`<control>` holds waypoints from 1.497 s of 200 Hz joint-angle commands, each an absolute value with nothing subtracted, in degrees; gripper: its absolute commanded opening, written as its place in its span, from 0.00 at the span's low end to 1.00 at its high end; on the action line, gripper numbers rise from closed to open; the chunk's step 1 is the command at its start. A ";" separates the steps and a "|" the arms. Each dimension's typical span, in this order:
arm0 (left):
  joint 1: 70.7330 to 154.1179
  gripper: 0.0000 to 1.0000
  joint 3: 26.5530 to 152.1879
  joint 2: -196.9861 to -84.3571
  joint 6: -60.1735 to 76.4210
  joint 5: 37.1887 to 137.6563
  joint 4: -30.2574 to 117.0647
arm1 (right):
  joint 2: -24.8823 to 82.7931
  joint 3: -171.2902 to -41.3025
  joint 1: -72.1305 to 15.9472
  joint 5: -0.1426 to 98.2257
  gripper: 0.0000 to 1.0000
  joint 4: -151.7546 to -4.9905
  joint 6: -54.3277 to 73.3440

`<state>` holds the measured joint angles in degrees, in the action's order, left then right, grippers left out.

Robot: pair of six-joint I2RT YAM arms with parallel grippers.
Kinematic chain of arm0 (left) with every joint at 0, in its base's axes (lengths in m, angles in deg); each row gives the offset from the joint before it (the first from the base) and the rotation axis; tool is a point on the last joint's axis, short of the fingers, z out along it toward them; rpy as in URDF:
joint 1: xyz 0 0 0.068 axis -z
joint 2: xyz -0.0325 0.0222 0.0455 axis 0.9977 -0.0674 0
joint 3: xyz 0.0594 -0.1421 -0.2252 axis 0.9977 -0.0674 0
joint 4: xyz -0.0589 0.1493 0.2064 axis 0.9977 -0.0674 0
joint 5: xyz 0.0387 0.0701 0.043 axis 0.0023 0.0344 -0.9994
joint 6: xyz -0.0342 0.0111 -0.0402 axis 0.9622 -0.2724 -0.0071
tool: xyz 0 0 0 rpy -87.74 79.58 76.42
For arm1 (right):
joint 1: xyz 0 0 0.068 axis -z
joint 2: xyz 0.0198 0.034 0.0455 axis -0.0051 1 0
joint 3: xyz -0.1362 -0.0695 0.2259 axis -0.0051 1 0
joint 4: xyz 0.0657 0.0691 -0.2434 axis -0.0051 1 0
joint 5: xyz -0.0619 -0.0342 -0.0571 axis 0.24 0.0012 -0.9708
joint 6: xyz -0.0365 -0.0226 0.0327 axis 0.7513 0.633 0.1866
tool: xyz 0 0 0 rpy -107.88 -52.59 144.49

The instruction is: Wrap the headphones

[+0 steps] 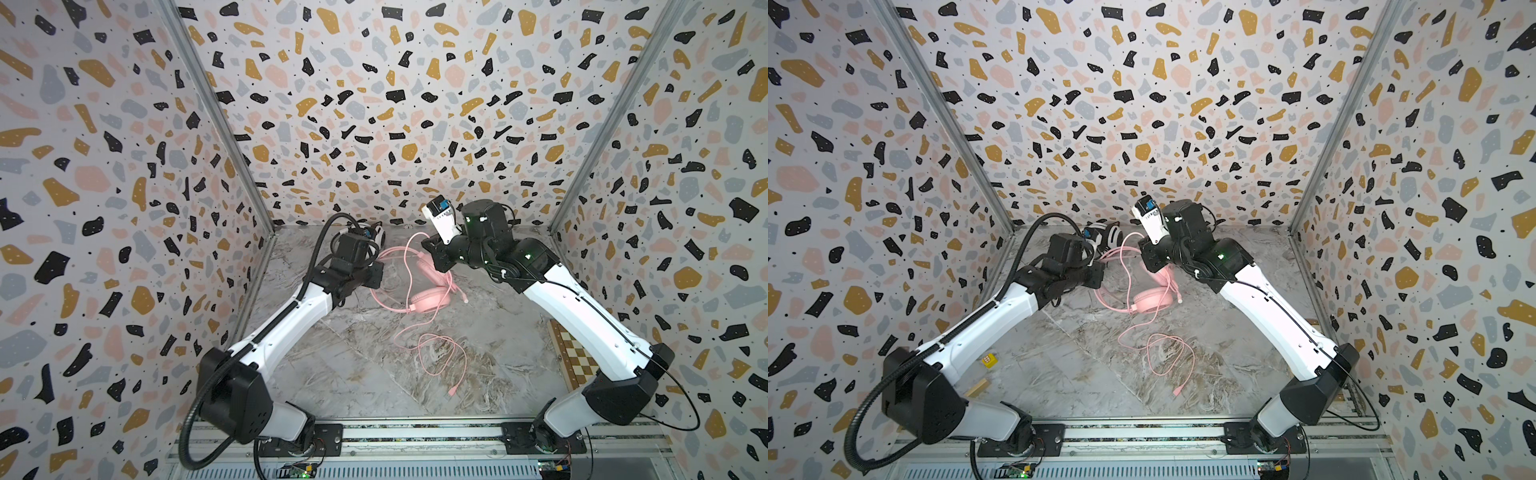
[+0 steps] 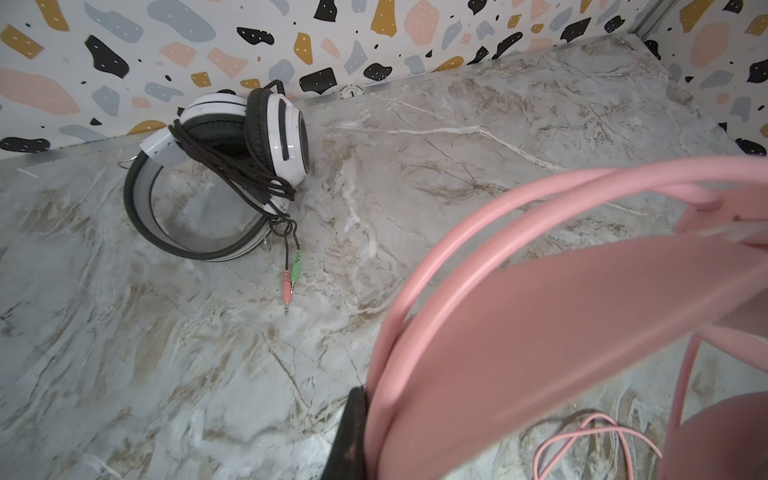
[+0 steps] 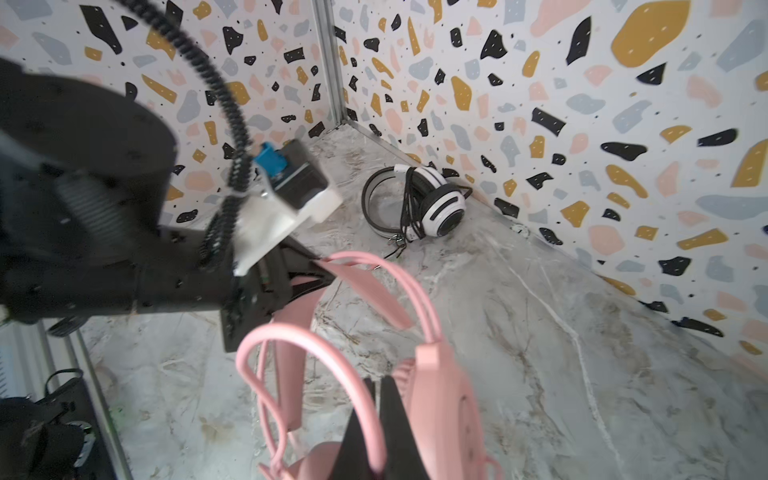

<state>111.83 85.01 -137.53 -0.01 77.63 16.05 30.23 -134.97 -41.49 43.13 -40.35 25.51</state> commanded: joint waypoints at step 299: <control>108.11 0.00 77.21 -113.26 -0.77 97.13 36.35 | 37.66 -108.77 -24.92 61.18 0.27 -58.99 14.25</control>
